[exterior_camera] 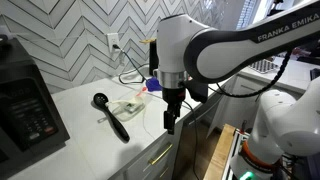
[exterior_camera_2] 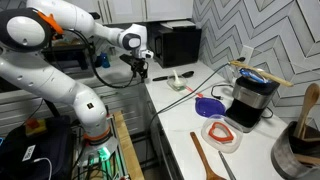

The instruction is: Pick up the silver bowl and put it in the clear lunch box with the heart shaped cookie cutter in it

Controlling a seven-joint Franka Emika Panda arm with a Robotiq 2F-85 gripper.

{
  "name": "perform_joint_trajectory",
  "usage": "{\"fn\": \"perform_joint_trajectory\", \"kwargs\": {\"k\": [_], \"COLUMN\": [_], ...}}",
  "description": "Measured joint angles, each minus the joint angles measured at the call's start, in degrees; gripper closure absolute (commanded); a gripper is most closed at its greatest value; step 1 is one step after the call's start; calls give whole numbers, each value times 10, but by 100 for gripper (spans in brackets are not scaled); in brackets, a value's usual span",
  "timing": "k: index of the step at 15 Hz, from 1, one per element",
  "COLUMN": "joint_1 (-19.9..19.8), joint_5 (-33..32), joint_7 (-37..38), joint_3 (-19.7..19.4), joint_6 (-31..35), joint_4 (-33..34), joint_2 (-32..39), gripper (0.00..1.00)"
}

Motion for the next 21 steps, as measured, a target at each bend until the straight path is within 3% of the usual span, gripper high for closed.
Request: {"fn": "perform_joint_trajectory", "kwargs": {"k": [11,16,21], "joint_1": [-3,-42,-106], "joint_5": [2,2,-13], "joint_7": [15,99,177], "joint_3": [-2,-5,-11], "joint_6": [11,129,245], "joint_4": [1,6,18], "joint_2": [0,10,35], "gripper": [0,0,0]}}
